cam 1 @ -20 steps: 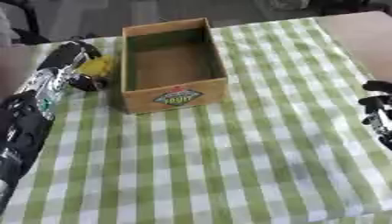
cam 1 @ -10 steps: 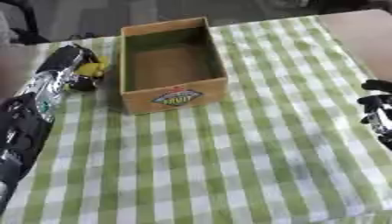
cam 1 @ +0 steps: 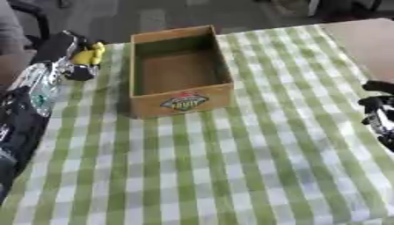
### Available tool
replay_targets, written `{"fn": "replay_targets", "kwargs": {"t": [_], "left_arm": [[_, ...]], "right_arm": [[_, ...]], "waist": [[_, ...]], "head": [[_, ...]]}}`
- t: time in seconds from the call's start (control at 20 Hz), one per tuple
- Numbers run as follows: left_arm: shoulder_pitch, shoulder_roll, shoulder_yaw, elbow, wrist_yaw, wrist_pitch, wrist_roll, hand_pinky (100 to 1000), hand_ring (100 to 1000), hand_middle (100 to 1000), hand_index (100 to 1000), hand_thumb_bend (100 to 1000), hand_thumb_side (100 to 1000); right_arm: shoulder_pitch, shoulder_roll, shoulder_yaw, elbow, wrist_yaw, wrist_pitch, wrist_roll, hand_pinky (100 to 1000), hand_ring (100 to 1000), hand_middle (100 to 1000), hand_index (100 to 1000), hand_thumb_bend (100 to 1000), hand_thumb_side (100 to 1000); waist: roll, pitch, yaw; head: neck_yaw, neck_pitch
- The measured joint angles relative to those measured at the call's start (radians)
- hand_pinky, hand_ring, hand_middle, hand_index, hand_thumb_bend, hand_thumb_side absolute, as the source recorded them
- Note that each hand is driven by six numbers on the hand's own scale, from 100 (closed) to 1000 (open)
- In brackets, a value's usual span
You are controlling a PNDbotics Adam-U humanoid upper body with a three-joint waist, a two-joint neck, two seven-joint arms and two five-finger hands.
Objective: Pick up objects on the table and place them in the box.
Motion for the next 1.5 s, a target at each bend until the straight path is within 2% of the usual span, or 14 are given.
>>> {"fn": "replay_targets", "kwargs": {"t": [0.2,0.5,0.9,1.2,1.25,1.3,1.35,1.4,1.45,1.5], "left_arm": [[-0.019,-0.022,-0.04,-0.068,0.026,-0.032,-0.039,534,625,297,467,198,100],[-0.04,-0.123,-0.099,-0.112,0.039,-0.074,-0.092,539,635,304,475,204,100],[-0.033,-0.218,-0.125,-0.077,-0.001,-0.098,-0.123,554,667,324,503,194,108],[-0.008,-0.244,-0.129,-0.019,-0.015,-0.103,-0.232,609,754,427,599,240,121],[-0.007,-0.246,-0.129,-0.014,-0.015,-0.101,-0.258,631,799,478,638,301,114],[-0.006,-0.248,-0.128,-0.011,-0.015,-0.098,-0.281,638,804,497,654,322,111],[-0.006,-0.25,-0.128,-0.01,-0.015,-0.095,-0.299,661,816,556,705,421,100],[-0.006,-0.25,-0.126,-0.01,-0.015,-0.092,-0.313,686,843,597,744,510,132],[-0.006,-0.25,-0.123,-0.014,-0.015,-0.088,-0.32,710,875,642,775,593,226],[-0.006,-0.25,-0.121,-0.021,-0.016,-0.085,-0.32,725,893,665,789,640,291]], "right_arm": [[0.0,0.0,0.0,0.003,-0.001,0.001,0.002,489,713,789,857,100,637],[0.002,0.0,0.004,0.004,-0.004,0.0,0.01,489,713,789,857,100,637],[-0.001,0.001,0.01,0.004,-0.01,-0.003,0.02,490,713,789,857,100,639],[-0.001,0.003,0.01,0.004,-0.011,-0.005,0.023,490,713,789,857,100,641],[-0.001,0.004,0.01,0.004,-0.011,-0.004,0.023,490,712,789,857,100,641],[-0.001,0.005,0.01,0.004,-0.011,-0.004,0.023,490,712,789,857,100,641],[-0.001,0.007,0.01,0.004,-0.011,-0.004,0.024,490,712,788,857,100,641],[-0.001,0.008,0.01,0.004,-0.012,-0.004,0.024,490,712,788,857,100,641],[-0.001,0.008,0.01,0.004,-0.013,-0.004,0.024,490,712,788,858,100,641],[-0.001,0.009,0.01,0.004,-0.013,-0.004,0.024,490,712,788,858,100,641]], "waist": [[0.002,-0.007,0.001],[0.001,-0.008,-0.013],[-0.002,-0.008,-0.032],[-0.004,-0.006,-0.032],[-0.004,-0.006,-0.031],[-0.004,-0.005,-0.03],[-0.004,-0.005,-0.03],[-0.005,-0.005,-0.029],[-0.005,-0.005,-0.028],[-0.005,-0.005,-0.025]], "head": [[0.0,0.0],[0.008,0.004],[0.022,0.004],[0.026,0.004],[0.026,0.004],[0.026,0.004],[0.026,0.004],[0.026,0.004],[0.026,0.004],[0.026,0.004]]}}
